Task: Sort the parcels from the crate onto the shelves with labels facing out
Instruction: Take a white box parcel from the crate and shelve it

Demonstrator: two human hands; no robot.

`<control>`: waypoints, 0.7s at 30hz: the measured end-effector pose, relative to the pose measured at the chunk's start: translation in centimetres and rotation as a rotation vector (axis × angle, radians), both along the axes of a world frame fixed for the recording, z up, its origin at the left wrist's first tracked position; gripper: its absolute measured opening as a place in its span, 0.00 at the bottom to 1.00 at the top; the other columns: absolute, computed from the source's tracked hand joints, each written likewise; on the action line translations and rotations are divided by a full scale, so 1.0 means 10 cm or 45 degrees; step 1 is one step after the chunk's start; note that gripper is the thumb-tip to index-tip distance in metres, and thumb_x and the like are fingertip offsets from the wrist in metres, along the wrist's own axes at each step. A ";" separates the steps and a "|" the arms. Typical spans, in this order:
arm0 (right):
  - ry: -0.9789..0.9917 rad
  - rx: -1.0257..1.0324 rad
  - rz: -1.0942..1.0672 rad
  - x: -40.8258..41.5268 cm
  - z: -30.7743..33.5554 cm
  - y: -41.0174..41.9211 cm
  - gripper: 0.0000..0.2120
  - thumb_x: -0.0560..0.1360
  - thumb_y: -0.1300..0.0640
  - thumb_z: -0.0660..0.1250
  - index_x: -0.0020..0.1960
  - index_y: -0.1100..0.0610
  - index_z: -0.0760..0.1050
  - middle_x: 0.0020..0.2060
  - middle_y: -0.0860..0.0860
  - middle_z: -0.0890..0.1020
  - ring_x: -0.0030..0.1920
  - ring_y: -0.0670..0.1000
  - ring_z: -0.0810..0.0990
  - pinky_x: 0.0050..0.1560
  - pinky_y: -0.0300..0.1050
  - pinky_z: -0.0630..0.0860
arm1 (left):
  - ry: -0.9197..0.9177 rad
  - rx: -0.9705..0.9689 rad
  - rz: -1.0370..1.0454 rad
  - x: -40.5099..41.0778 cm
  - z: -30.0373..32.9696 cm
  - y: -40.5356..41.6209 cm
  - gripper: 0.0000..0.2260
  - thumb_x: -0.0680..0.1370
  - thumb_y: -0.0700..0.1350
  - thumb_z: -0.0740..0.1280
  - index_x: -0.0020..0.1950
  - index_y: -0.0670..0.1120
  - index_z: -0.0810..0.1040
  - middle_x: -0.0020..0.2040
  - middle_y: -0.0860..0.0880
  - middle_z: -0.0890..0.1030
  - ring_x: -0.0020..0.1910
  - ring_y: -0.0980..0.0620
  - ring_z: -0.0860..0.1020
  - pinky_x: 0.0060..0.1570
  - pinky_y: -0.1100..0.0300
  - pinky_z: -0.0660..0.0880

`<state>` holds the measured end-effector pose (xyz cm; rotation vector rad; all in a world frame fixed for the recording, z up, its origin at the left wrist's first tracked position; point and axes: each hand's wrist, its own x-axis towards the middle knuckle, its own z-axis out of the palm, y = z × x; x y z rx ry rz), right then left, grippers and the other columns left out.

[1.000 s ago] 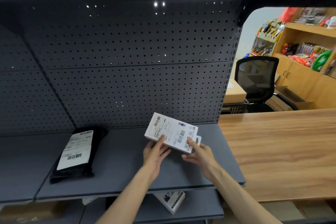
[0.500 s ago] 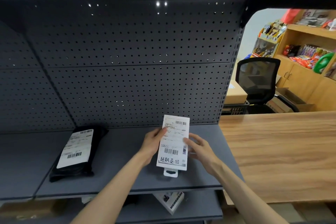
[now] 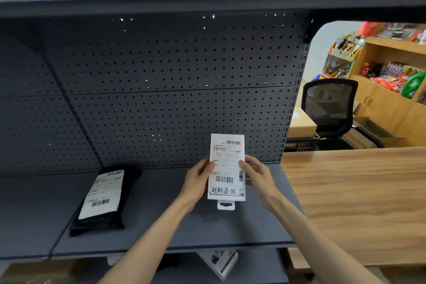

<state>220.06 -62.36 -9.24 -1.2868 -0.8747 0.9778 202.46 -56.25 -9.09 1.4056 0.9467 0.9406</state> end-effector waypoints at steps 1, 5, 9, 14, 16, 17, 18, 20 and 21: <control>-0.032 0.037 0.012 0.00 0.09 0.03 0.10 0.81 0.58 0.64 0.61 0.57 0.78 0.51 0.54 0.85 0.48 0.49 0.84 0.42 0.39 0.80 | -0.004 0.038 -0.001 0.00 0.08 0.02 0.13 0.83 0.42 0.63 0.67 0.48 0.78 0.58 0.56 0.84 0.55 0.63 0.82 0.50 0.71 0.75; -0.151 0.204 0.040 0.00 0.44 0.16 0.12 0.82 0.59 0.61 0.65 0.56 0.75 0.54 0.51 0.85 0.52 0.46 0.84 0.46 0.38 0.80 | -0.002 0.186 -0.005 0.01 0.44 0.10 0.14 0.84 0.43 0.62 0.69 0.49 0.76 0.56 0.60 0.84 0.56 0.61 0.82 0.51 0.70 0.76; -0.307 0.327 0.053 -0.03 0.73 0.26 0.14 0.83 0.58 0.59 0.68 0.55 0.73 0.58 0.48 0.83 0.57 0.47 0.82 0.57 0.44 0.79 | -0.041 0.302 0.010 -0.01 0.77 0.13 0.15 0.85 0.42 0.61 0.72 0.48 0.73 0.57 0.59 0.82 0.53 0.67 0.81 0.48 0.72 0.75; -0.400 0.437 0.041 -0.07 0.94 0.29 0.14 0.83 0.58 0.58 0.67 0.57 0.73 0.59 0.47 0.82 0.58 0.45 0.81 0.57 0.42 0.79 | -0.077 0.377 0.014 -0.04 0.95 0.14 0.17 0.85 0.42 0.60 0.74 0.46 0.72 0.63 0.53 0.81 0.57 0.64 0.80 0.52 0.70 0.76; -0.430 0.437 0.032 -0.09 0.95 0.30 0.14 0.83 0.57 0.58 0.67 0.56 0.73 0.59 0.47 0.82 0.58 0.45 0.82 0.56 0.42 0.79 | -0.079 0.382 0.019 -0.04 0.96 0.15 0.17 0.85 0.42 0.60 0.74 0.46 0.72 0.63 0.52 0.81 0.57 0.63 0.81 0.51 0.70 0.76; -0.441 0.434 0.029 -0.09 0.95 0.30 0.14 0.83 0.57 0.58 0.68 0.56 0.73 0.59 0.46 0.82 0.58 0.45 0.82 0.56 0.41 0.79 | -0.076 0.382 0.020 -0.04 0.96 0.15 0.16 0.85 0.42 0.59 0.73 0.46 0.73 0.63 0.52 0.81 0.57 0.63 0.81 0.51 0.70 0.76; -0.447 0.431 0.027 -0.09 0.95 0.30 0.15 0.83 0.57 0.58 0.68 0.56 0.73 0.59 0.46 0.82 0.57 0.44 0.82 0.56 0.41 0.79 | -0.072 0.382 0.020 -0.04 0.96 0.16 0.16 0.85 0.42 0.59 0.73 0.46 0.73 0.63 0.52 0.82 0.57 0.63 0.81 0.51 0.70 0.76; -0.450 0.420 0.024 -0.09 0.94 0.29 0.15 0.83 0.56 0.59 0.68 0.57 0.72 0.59 0.46 0.82 0.57 0.44 0.82 0.55 0.41 0.79 | -0.065 0.376 0.019 -0.05 0.96 0.16 0.16 0.85 0.42 0.59 0.72 0.45 0.73 0.62 0.52 0.82 0.56 0.63 0.81 0.51 0.70 0.76; -0.452 0.405 0.023 -0.09 0.93 0.29 0.15 0.83 0.56 0.59 0.69 0.57 0.72 0.59 0.47 0.82 0.57 0.44 0.82 0.56 0.42 0.80 | -0.065 0.368 0.016 -0.05 0.96 0.16 0.16 0.85 0.42 0.59 0.73 0.45 0.73 0.62 0.52 0.82 0.56 0.63 0.81 0.52 0.70 0.76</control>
